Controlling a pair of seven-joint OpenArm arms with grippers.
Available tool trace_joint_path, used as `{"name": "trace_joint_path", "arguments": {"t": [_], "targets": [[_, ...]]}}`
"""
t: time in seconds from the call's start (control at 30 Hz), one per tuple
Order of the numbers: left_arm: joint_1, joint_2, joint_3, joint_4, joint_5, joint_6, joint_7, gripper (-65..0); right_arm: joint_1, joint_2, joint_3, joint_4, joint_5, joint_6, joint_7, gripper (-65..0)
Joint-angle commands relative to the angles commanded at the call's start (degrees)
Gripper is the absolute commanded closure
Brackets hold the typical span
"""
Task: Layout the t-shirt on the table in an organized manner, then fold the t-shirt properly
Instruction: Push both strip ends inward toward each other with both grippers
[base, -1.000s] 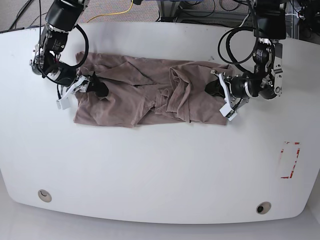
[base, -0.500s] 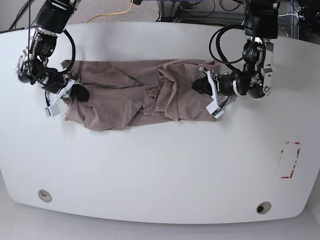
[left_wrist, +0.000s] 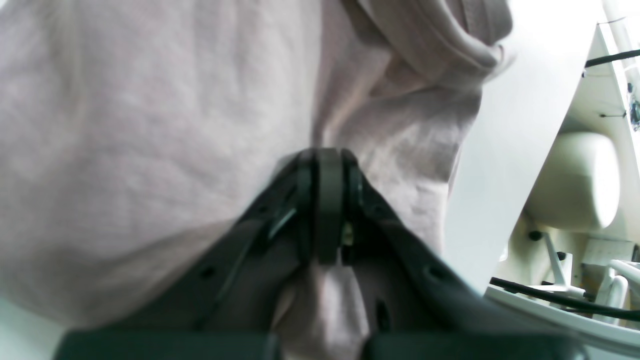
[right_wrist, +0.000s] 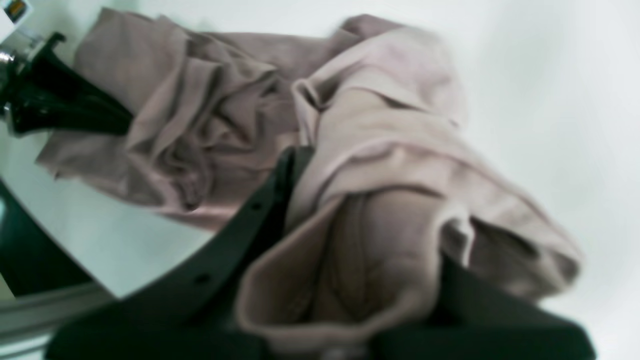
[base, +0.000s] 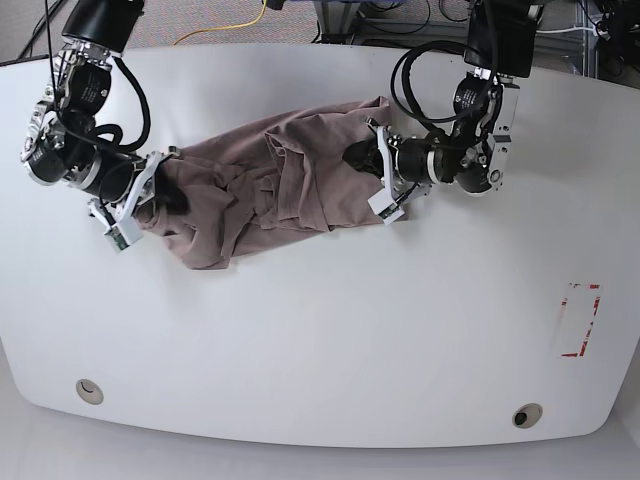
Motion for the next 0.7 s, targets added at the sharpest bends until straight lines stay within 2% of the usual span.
{"name": "trace_joint_path", "arguments": {"t": [0.17,0.37,0.7], "targets": [[-1.23,0.09,2.73,-0.09,0.00,0.00,-0.09,0.0,-0.26,-0.53,-5.19,3.34,0.09,0.00,0.00,-0.8],[-1.32,0.18,2.90,-0.09,0.00,0.00,-0.09,0.0,-0.35,-1.49,-10.11,4.13,0.09,0.00,0.00,-0.8],[-1.14,0.18,2.90,-0.18,0.00,0.00,-0.44,0.0,0.70,-2.11,-13.89,5.10,0.18,0.00,0.00,-1.0]]}}
